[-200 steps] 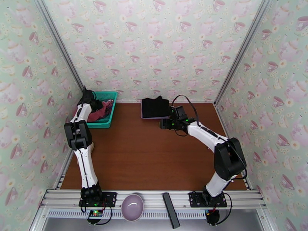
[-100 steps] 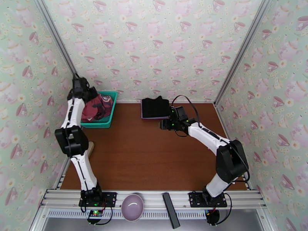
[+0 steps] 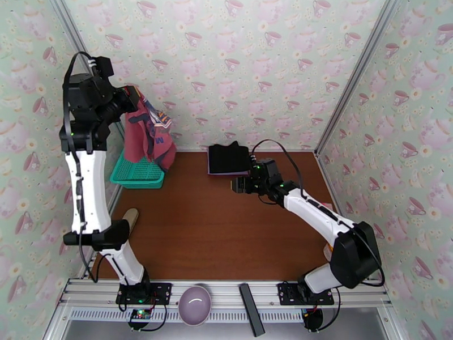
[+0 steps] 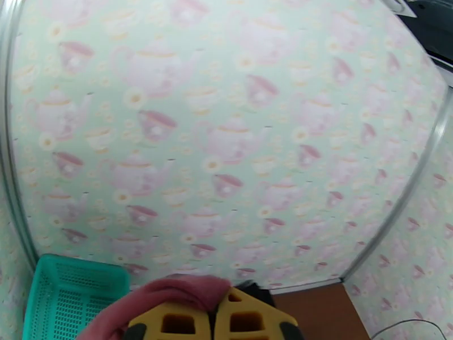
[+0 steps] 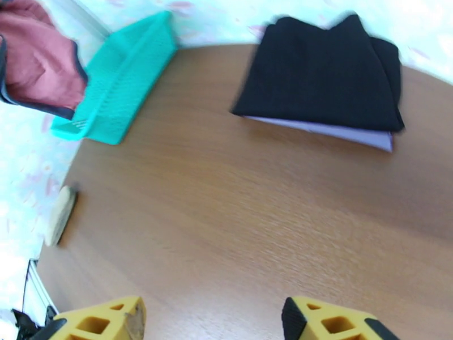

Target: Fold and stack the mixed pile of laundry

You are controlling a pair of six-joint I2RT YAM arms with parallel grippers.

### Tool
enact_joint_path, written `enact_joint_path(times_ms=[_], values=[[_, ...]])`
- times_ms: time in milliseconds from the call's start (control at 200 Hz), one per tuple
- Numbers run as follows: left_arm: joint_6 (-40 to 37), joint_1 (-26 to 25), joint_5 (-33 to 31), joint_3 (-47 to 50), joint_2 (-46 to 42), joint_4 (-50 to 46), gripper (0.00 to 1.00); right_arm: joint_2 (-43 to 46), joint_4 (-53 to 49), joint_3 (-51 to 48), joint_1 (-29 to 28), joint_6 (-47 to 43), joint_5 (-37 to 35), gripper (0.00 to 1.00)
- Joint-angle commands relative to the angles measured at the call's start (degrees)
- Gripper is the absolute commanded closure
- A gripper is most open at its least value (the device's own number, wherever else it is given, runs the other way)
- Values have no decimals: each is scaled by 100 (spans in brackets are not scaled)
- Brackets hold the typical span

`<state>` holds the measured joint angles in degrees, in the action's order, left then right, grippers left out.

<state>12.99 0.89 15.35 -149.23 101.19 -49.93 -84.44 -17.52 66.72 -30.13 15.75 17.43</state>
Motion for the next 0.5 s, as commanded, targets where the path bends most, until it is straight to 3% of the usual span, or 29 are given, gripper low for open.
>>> enact_joint_path(times_ms=[0, 145, 326, 496], values=[[80, -241, 58, 134, -460, -104, 100, 285, 158, -30, -445, -614, 408, 25], [106, -856, -539, 911, -967, 72, 100, 280, 123, 128, -1488, -1273, 225, 19], [133, -1572, -1206, 1492, -1279, 137, 100, -176, 1465, 46, -2404, -889, -478, 11], [108, -2152, -1804, 1853, -1499, 107, 100, -865, 2180, 573, -3054, -805, -1347, 7]])
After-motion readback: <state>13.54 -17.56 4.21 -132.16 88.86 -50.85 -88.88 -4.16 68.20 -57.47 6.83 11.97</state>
